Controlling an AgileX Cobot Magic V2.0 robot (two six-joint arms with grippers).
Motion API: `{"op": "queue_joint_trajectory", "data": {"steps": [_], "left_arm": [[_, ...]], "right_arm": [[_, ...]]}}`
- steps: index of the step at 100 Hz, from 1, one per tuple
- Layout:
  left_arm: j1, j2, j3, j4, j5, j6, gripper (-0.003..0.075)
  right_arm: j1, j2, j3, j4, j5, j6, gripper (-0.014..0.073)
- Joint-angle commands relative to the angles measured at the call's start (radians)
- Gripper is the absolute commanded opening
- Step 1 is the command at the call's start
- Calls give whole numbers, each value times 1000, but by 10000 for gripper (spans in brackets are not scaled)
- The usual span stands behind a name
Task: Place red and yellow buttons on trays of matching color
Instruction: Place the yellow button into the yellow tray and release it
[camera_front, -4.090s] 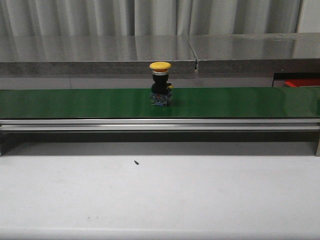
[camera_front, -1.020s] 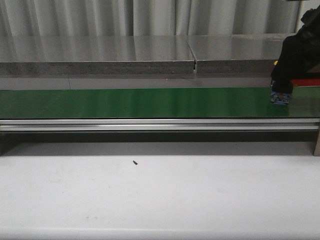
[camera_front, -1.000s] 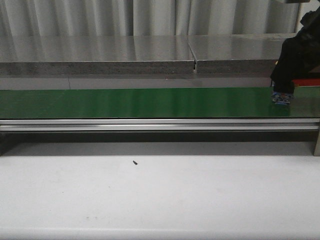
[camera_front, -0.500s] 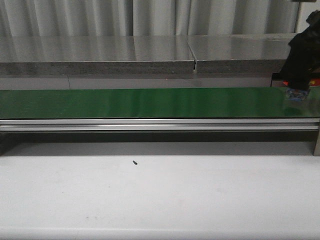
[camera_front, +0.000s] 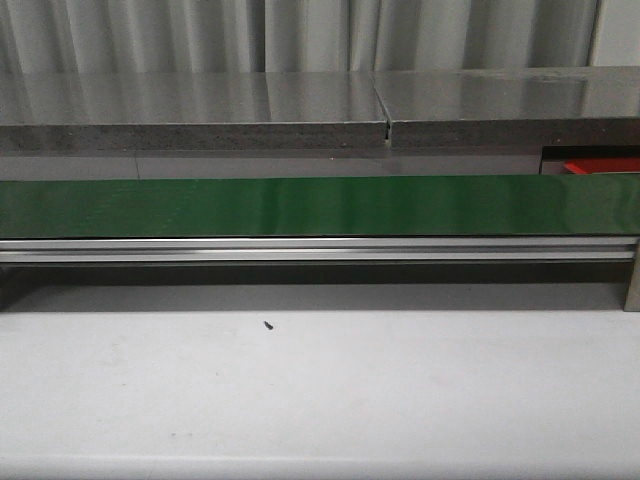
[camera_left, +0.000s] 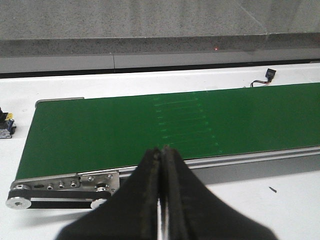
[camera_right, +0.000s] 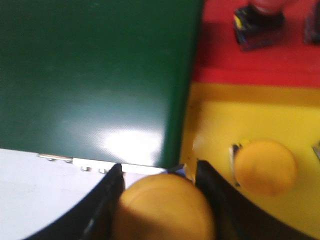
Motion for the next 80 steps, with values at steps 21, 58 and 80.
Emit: {"op": "queue_joint_trajectory", "data": {"steps": [21,58,80], "left_arm": [[-10,-3,-27,-35,-50,-1,-19],[-10,-3,-27,-35,-50,-1,-19],[-10,-3,-27,-35,-50,-1,-19]], "right_arm": [[-88,-50,109,101,-144,0,99],[-85,-4,166,102,-217,-1,99],[-84,37,166,104,-213,-1,99]]}}
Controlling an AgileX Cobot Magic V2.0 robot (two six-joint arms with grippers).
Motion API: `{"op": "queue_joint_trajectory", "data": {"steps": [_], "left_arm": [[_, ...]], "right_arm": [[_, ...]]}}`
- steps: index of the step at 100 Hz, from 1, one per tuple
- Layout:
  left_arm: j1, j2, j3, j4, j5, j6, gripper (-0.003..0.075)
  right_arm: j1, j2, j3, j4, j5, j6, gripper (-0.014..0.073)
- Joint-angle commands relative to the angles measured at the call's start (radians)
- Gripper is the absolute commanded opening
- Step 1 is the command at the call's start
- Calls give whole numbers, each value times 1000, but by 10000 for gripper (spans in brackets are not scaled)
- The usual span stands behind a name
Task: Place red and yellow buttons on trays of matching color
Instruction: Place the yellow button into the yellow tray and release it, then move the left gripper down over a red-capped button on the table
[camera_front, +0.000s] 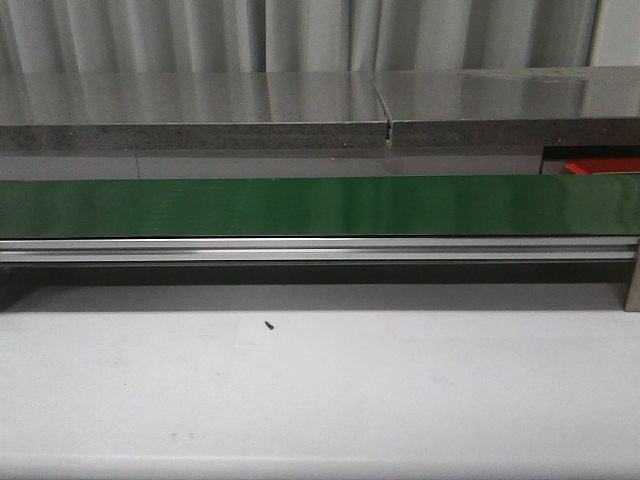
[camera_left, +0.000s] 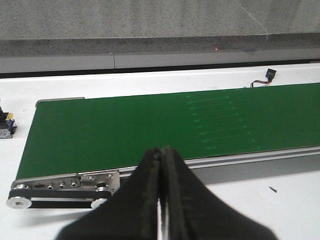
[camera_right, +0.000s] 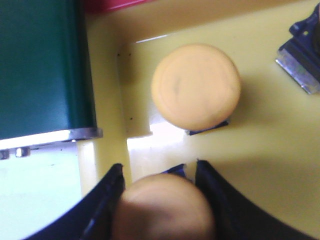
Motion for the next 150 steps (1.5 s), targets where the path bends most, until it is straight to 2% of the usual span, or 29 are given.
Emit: {"op": "queue_joint_trajectory", "data": {"steps": [1,18,25,30,45,54,70,93,117,132,142,150], "left_arm": [[-10,-3,-27,-35,-50,-1,-19],[-10,-3,-27,-35,-50,-1,-19],[-10,-3,-27,-35,-50,-1,-19],[-10,-3,-27,-35,-50,-1,-19],[-10,-3,-27,-35,-50,-1,-19],[-10,-3,-27,-35,-50,-1,-19],[-10,-3,-27,-35,-50,-1,-19],[-10,-3,-27,-35,-50,-1,-19],[-10,-3,-27,-35,-50,-1,-19],[-10,-3,-27,-35,-50,-1,-19],[-10,-3,-27,-35,-53,-1,-19],[-10,-3,-27,-35,-61,-1,-19]], "right_arm": [[-2,-15,-18,32,-14,-3,99],[6,13,-18,32,-4,-3,103],[7,13,-18,32,4,-3,134],[7,13,-18,33,9,-3,190],[7,12,-18,53,14,-2,442],[7,5,-20,68,23,-2,514],[7,-41,-20,86,31,-2,512],[36,-204,-20,104,34,-4,512],[214,-439,-20,104,-33,-98,509],[308,-549,-20,92,-40,-111,503],[354,-601,-19,72,-39,-111,421],[376,-631,-19,69,-34,-111,282]]}}
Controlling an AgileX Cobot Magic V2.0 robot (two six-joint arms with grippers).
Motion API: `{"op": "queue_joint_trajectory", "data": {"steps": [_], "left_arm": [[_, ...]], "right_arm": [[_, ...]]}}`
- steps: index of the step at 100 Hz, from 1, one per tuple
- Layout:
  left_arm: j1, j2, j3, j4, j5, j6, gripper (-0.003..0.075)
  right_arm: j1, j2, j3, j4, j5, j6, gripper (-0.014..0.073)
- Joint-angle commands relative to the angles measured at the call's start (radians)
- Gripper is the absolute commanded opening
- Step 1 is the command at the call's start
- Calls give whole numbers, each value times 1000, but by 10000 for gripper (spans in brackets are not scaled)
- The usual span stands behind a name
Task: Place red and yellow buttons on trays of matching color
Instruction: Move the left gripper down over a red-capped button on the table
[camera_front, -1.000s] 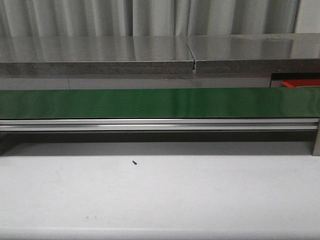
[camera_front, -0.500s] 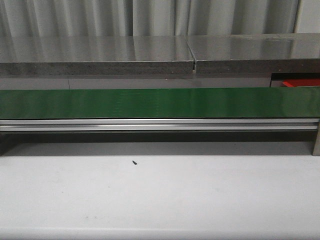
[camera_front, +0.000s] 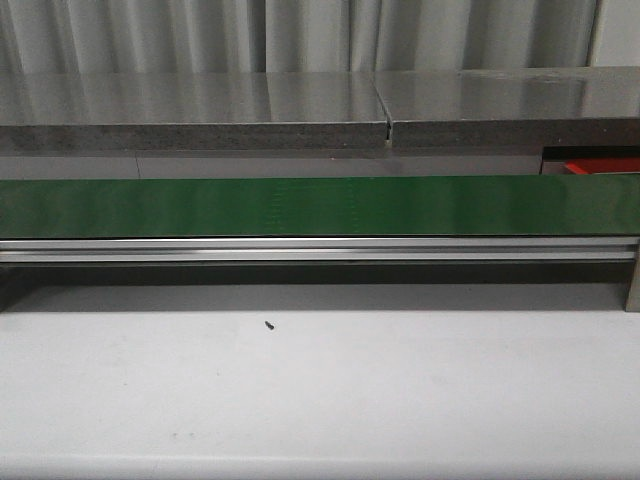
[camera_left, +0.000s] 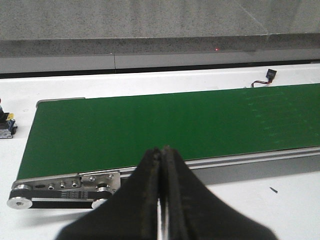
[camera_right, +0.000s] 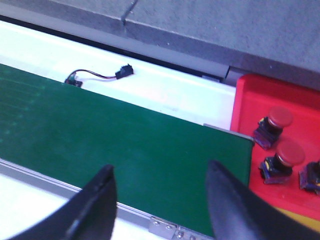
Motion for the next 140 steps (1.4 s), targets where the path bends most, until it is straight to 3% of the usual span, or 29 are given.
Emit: {"op": "queue_joint_trajectory", "data": {"steps": [1,13,29,39,58,65,113,140], "left_arm": [[-10,-3,-27,-35,-60,-1,-19],[-10,-3,-27,-35,-94,-1,-18],[-10,-3,-27,-35,-139,-1,50],[-10,-1,-27,-35,-165,-8,191],[-2,66,-68,-22,-209,-22,580],[15,124,-115,-17,-201,-22,655],[257,725,-663,-17,-85,-134,575],[340,1007,-864,-5,-6,-212,574]], "right_arm": [[20,-49,-21,15,-36,-12,269],[24,-70,-21,15,-5,-12,52],[24,-70,-21,15,14,-12,-102],[24,-70,-21,15,14,-12,-98],[24,-70,-21,15,14,-12,-98],[24,-70,-21,15,14,-12,-98],[24,-70,-21,15,14,-12,-98],[24,-70,-21,15,14,-12,-98]]}}
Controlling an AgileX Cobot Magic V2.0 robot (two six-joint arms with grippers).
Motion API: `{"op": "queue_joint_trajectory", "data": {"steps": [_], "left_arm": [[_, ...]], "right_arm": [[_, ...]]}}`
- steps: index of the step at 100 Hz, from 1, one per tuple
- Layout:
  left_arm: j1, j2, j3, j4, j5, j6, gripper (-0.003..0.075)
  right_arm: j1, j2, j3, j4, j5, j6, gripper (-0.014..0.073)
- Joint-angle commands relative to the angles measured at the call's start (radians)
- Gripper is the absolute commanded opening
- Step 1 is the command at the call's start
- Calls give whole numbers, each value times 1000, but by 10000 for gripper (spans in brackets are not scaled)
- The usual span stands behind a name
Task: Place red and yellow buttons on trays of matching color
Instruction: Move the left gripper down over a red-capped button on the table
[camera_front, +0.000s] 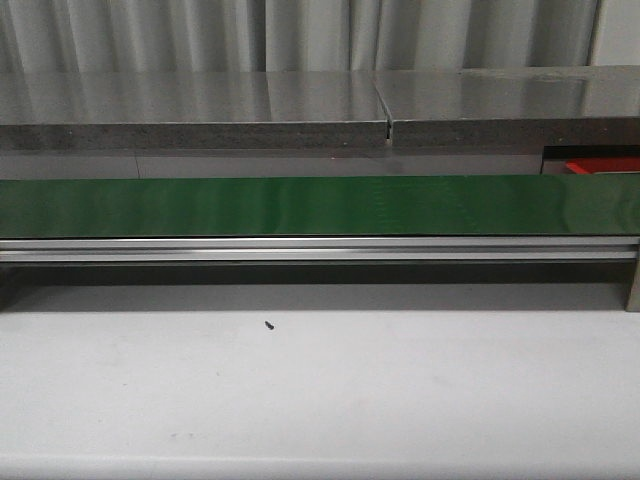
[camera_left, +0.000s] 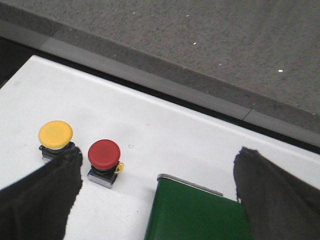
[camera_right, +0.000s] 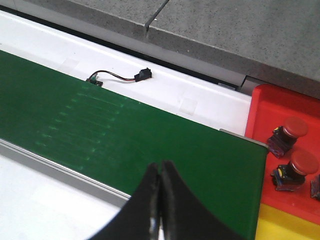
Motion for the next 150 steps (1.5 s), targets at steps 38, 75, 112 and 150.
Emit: {"op": "queue_joint_trajectory", "data": {"steps": [38,75,112,150], "left_arm": [[24,284,-265,152,55,-205,563],[24,379,-331,161,44,-216,545],[24,494,-448,141,59,-227,545],[24,570,-503,137,82,-236,545]], "right_arm": [[2,-17,-25,24,-35,-8,-98],[2,-17,-25,24,-35,-8,-98],[2,-17,-25,24,-35,-8,-98],[2,-17,-25,24,-35,-8,-98]]}}
